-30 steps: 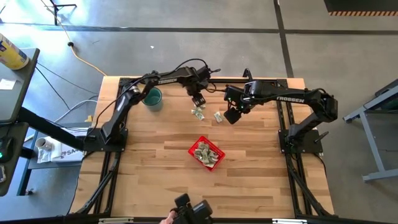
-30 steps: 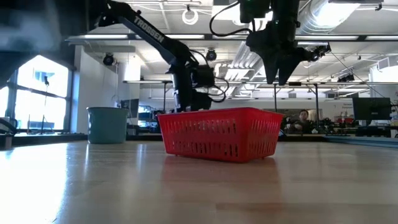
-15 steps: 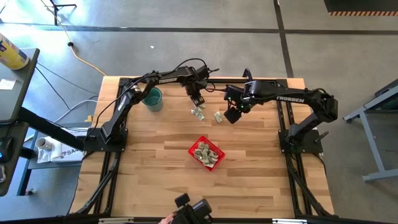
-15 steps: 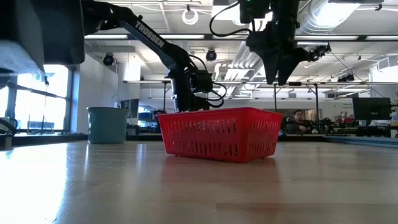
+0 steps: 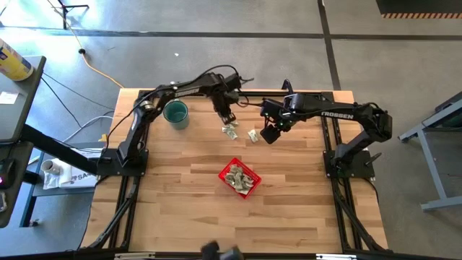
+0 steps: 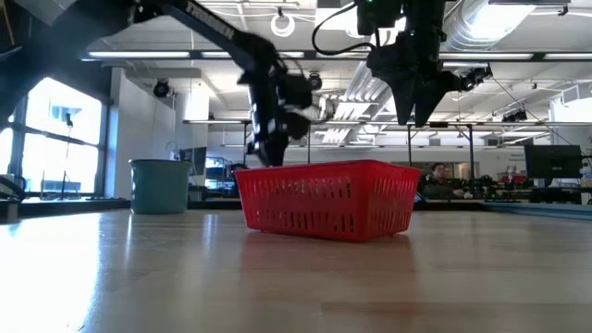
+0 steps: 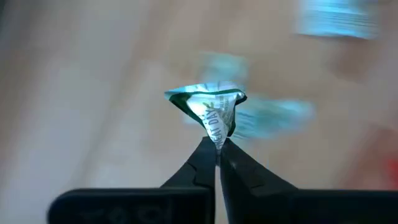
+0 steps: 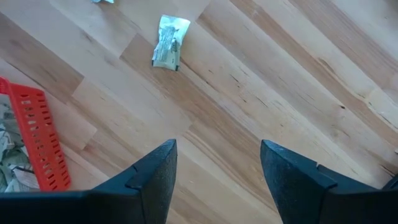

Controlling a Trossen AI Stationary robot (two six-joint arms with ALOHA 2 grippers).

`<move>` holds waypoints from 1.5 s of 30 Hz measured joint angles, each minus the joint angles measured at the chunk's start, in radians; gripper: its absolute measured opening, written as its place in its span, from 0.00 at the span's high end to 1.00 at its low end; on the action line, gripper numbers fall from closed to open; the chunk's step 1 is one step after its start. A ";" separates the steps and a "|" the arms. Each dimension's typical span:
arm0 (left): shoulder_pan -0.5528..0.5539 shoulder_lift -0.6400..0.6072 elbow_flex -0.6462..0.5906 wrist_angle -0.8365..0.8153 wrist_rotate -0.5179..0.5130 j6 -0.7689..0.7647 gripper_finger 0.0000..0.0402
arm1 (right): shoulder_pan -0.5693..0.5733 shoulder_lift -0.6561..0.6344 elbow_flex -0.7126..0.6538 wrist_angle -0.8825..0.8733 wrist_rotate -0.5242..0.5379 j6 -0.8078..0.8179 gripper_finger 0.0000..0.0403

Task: Pick and place Stevia / Truvia into bins
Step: Put the green stevia packet into the bin, then put the light green stevia packet into the bin

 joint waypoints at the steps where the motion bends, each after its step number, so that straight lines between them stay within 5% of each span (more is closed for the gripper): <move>1: -0.021 -0.028 -0.003 -0.016 0.029 0.002 0.91 | 0.000 0.000 0.000 0.000 0.000 0.000 0.45; 9: -0.318 -0.187 -0.040 -0.058 0.063 -0.036 0.92 | 0.001 -0.003 0.001 -0.031 -0.027 0.015 0.45; 18: -0.593 -0.192 -0.196 0.089 0.026 -0.084 0.87 | 0.054 -0.068 0.000 -0.343 0.022 -0.028 0.45; 27: -0.623 -0.192 -0.288 0.164 0.034 -0.144 0.73 | 0.061 -0.209 0.000 -0.324 0.034 0.179 0.45; 34: -0.624 -0.209 -0.291 0.028 -0.047 -0.154 0.52 | 0.099 -0.174 0.000 -0.230 0.011 0.179 0.45; 39: -0.628 -0.358 -0.314 -0.026 -0.279 -0.159 0.47 | 0.121 -0.075 0.000 -0.132 0.000 0.120 0.45; 45: -0.581 -0.634 -0.464 -0.016 -0.330 -0.265 0.47 | 0.125 0.088 0.000 0.005 -0.035 0.052 0.45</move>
